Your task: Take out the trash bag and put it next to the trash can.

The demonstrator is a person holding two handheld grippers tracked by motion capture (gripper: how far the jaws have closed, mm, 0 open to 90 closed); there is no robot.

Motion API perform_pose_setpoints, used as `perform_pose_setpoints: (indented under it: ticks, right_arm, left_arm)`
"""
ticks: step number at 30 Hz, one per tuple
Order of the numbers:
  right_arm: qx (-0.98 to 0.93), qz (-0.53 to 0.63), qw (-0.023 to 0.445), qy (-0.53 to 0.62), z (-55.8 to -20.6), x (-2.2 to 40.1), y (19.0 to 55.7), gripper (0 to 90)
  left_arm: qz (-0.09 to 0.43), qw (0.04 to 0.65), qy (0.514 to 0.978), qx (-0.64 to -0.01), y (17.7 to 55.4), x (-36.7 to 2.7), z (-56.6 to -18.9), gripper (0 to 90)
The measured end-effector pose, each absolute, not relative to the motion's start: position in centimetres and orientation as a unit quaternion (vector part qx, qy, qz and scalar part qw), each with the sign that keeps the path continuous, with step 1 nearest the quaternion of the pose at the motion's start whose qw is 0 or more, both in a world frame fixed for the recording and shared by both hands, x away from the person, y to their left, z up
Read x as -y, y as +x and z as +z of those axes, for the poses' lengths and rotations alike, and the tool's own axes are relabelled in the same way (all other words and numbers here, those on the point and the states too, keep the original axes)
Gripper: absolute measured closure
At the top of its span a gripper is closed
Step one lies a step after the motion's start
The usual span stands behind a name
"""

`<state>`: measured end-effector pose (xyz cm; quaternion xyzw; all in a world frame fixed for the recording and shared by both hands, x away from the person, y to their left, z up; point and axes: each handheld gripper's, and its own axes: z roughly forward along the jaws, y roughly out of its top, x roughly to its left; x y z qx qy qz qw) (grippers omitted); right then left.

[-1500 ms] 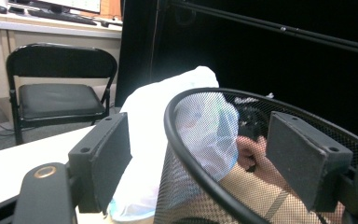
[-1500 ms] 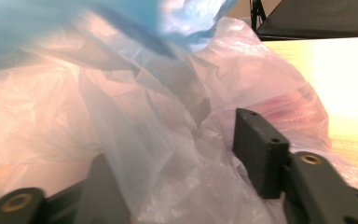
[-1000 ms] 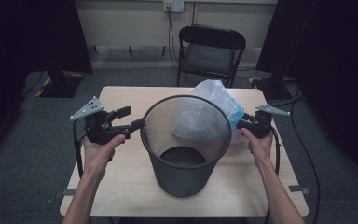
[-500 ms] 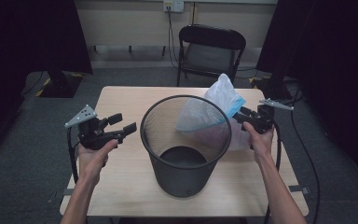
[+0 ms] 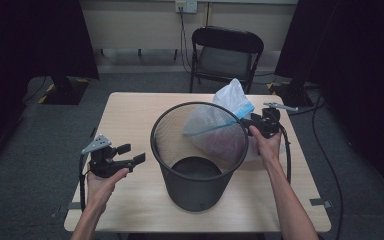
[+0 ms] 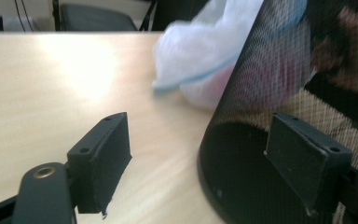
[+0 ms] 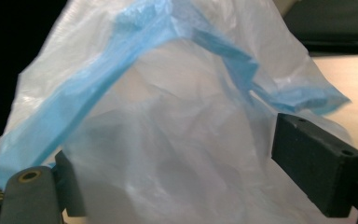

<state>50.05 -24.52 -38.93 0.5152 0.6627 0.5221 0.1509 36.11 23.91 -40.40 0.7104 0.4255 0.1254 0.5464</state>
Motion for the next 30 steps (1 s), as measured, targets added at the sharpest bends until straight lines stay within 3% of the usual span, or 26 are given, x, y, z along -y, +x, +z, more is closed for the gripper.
perform_pose_setpoints:
  ticks: [7, 10, 15, 30]
  right_arm:
    - [-0.668, 0.535, 0.165, 0.49, -37.6, 24.4, 48.9, 15.3]
    - [-0.655, 0.558, 0.134, 0.492, -37.4, 25.1, 48.4, 15.5]
    - [-0.676, 0.541, 0.153, 0.477, -37.3, 25.3, 47.1, 15.4]
    - [-0.69, 0.508, 0.198, 0.476, -38.2, 26.9, 42.7, 18.9]
  left_arm:
    - [0.116, 0.492, 0.745, -0.436, 35.5, -23.6, -44.3, 21.1]
    - [0.119, 0.48, 0.747, -0.444, 35.3, -23.5, -45.2, 21.3]
    - [0.123, 0.447, 0.772, -0.435, 34.9, -22.2, -46.9, 22.7]
    - [0.138, 0.39, 0.78, -0.47, 34.8, -21.7, -49.5, 23.2]
